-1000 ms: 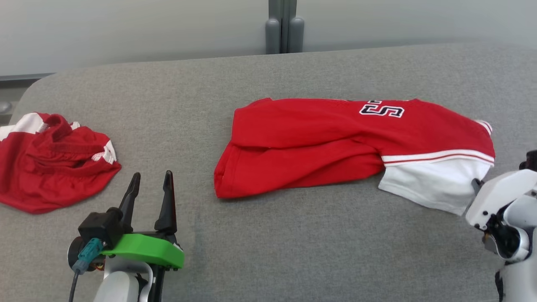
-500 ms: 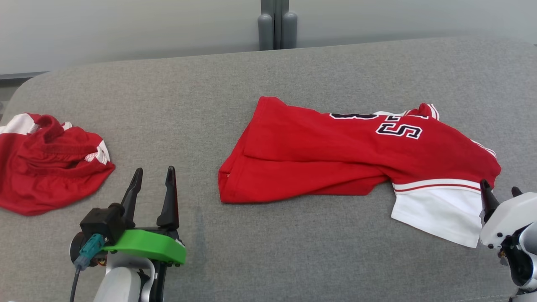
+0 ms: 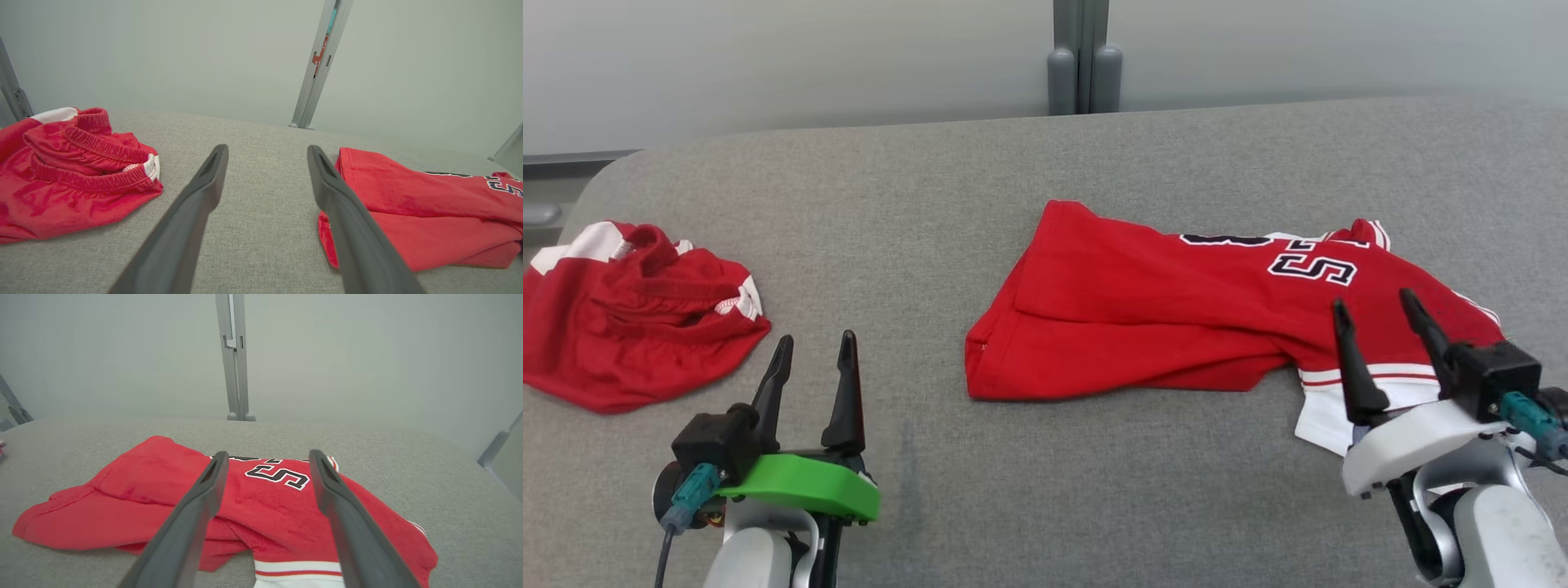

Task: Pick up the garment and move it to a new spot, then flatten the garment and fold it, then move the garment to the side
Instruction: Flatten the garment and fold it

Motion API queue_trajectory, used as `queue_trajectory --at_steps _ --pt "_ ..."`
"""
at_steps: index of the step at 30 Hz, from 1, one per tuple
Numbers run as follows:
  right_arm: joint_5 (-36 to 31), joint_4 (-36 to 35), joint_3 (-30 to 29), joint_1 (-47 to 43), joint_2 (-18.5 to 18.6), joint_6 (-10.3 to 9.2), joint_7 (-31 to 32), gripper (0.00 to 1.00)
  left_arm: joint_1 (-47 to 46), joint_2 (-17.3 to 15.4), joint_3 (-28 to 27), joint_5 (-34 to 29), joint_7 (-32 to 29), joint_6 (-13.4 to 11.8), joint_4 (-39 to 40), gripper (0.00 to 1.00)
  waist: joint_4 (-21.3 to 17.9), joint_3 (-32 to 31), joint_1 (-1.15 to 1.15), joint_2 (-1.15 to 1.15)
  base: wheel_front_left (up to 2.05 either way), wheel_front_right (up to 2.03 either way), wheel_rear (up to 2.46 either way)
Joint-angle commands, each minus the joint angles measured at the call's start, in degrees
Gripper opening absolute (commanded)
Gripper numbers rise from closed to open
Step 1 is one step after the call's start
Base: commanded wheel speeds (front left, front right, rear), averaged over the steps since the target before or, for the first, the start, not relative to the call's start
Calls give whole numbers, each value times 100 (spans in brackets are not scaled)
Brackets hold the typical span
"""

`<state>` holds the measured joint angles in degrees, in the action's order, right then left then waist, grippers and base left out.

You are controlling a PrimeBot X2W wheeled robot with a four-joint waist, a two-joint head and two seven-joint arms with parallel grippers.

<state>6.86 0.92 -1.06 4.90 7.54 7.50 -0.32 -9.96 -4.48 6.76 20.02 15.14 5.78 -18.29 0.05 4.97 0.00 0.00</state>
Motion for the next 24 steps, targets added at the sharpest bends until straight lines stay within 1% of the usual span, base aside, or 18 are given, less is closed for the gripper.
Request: queue_trajectory --at_steps 1,4,10,18,21,24 --pt "-4 79 122 -91 58 -2 -153 100 70 -7 -43 -67 1 6 15 100 9 -47 0 0 0 0 0" --pt "52 264 400 -130 188 -5 -436 100 121 6 -64 -85 1 16 -11 100 19 -110 0 0 0 0 0" --pt "179 509 625 -134 223 -5 -652 100 202 24 -162 -111 1 13 -57 100 -1 -175 0 0 0 0 0" --pt "258 526 243 -92 6 -5 -831 100 237 45 -195 -110 1 27 -177 100 -142 -184 0 0 0 0 0" --pt "268 496 247 -62 -10 -5 -806 100 104 36 -119 -49 -50 58 -313 100 -240 -137 0 0 0 0 0" --pt "284 494 324 0 -5 -5 -766 100 -226 27 64 -16 -313 90 -490 100 -361 -53 0 0 0 0 0"
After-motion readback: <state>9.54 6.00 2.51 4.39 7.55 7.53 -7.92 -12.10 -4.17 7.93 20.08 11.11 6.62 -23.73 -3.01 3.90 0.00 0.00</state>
